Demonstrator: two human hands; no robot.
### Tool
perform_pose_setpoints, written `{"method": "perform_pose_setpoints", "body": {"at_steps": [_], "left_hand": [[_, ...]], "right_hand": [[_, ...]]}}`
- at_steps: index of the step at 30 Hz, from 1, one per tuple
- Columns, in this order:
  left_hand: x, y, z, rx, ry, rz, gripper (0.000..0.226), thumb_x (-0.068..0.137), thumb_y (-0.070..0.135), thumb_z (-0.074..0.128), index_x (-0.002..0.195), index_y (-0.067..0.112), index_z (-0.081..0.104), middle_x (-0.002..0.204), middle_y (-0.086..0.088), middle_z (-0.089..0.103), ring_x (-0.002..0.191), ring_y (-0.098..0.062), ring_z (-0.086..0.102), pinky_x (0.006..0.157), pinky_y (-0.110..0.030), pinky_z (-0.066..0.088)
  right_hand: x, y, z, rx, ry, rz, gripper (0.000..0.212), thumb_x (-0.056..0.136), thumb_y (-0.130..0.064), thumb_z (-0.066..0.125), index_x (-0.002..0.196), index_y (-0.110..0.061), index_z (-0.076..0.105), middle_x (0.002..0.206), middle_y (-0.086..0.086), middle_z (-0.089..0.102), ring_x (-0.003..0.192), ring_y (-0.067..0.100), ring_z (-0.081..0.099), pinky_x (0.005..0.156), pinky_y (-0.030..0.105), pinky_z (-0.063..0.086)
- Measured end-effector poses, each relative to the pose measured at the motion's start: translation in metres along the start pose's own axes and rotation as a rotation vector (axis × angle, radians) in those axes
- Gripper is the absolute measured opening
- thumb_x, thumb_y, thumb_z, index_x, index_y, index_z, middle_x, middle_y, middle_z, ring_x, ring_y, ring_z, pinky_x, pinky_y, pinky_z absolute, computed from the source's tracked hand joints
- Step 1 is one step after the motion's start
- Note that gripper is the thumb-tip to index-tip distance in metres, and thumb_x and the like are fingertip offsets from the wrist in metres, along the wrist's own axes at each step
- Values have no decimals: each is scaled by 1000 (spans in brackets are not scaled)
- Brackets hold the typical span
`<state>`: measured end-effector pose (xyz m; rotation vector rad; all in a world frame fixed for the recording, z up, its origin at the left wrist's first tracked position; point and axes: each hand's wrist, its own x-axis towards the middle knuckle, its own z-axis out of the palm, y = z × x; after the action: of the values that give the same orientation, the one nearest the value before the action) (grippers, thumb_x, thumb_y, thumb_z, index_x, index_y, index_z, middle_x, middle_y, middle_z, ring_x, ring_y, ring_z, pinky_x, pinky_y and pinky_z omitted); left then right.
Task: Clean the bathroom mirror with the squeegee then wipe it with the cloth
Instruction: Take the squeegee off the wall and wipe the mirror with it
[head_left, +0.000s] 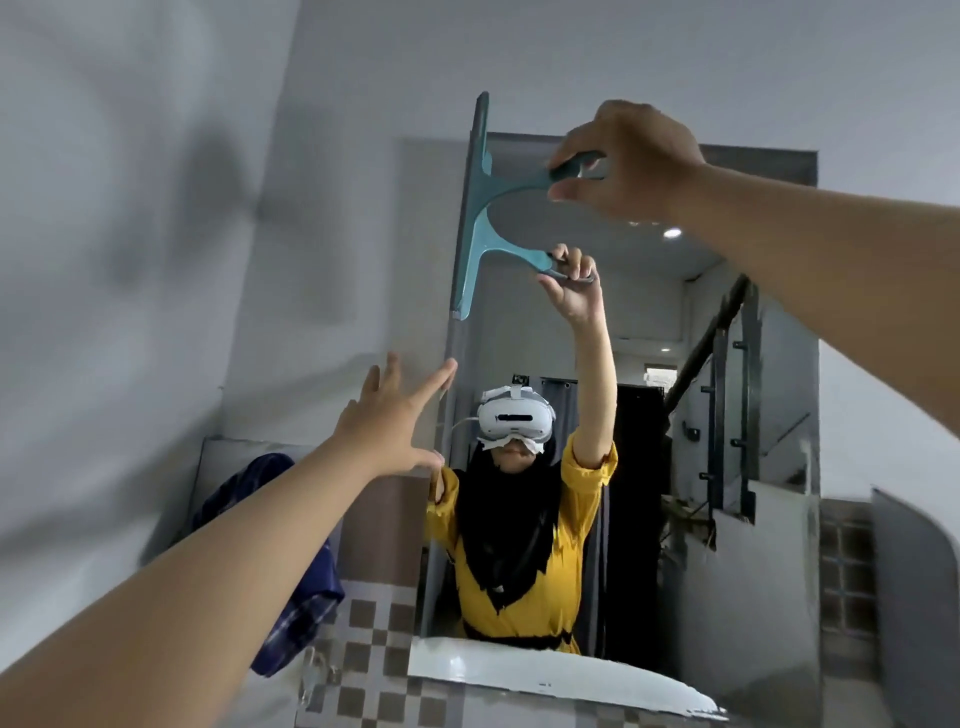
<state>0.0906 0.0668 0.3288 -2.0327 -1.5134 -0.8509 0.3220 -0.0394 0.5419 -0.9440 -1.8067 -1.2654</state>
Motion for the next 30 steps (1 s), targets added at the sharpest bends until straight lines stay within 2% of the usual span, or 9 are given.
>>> {"method": "perform_pose_setpoints", "body": {"at_steps": [3, 7, 11, 20, 23, 30], "left_hand": [[1, -5, 8, -27, 22, 9, 116, 70, 54, 73, 136, 58, -21, 157, -22, -11, 144, -44, 2, 104, -58, 39], [3, -7, 11, -46, 32, 8, 116, 70, 52, 74, 134, 60, -23, 157, -22, -11, 144, -45, 4, 103, -57, 41], [3, -7, 11, -58, 15, 1, 116, 70, 51, 74, 134, 60, -22, 157, -21, -11, 143, -46, 3, 103, -56, 41], [5, -3, 9, -25, -13, -30, 118, 70, 49, 75, 131, 62, -25, 156, -22, -14, 142, -48, 12, 97, -55, 47], [4, -2, 9, -9, -13, -50, 119, 70, 47, 76, 132, 61, -25, 157, -20, -14, 141, -49, 13, 99, -56, 45], [7, 6, 16, 45, 20, -99, 124, 72, 34, 77, 132, 55, -29, 155, -22, -11, 132, -45, 32, 92, -52, 50]], "right_hand": [[11, 0, 8, 5, -29, 0, 32, 88, -39, 66, 117, -25, 68, 97, -1, 49, 90, 18, 45, 69, 31, 32], [19, 2, 15, 35, -71, 5, 30, 86, -39, 68, 113, -27, 70, 104, -2, 64, 90, 14, 49, 70, 30, 36], [13, 12, 13, 26, -108, 16, 30, 85, -44, 67, 112, -29, 69, 97, -7, 60, 89, 14, 51, 70, 31, 39], [-32, 64, -17, -49, -140, 71, 33, 85, -48, 65, 110, -28, 69, 95, -1, 68, 87, 23, 60, 73, 35, 49], [-52, 86, -27, -70, -129, 110, 35, 84, -50, 64, 110, -27, 69, 96, 4, 70, 86, 27, 61, 76, 39, 52], [-102, 131, -50, -73, -100, 285, 33, 85, -48, 65, 109, -27, 69, 94, 7, 68, 85, 26, 57, 72, 34, 45]]}}
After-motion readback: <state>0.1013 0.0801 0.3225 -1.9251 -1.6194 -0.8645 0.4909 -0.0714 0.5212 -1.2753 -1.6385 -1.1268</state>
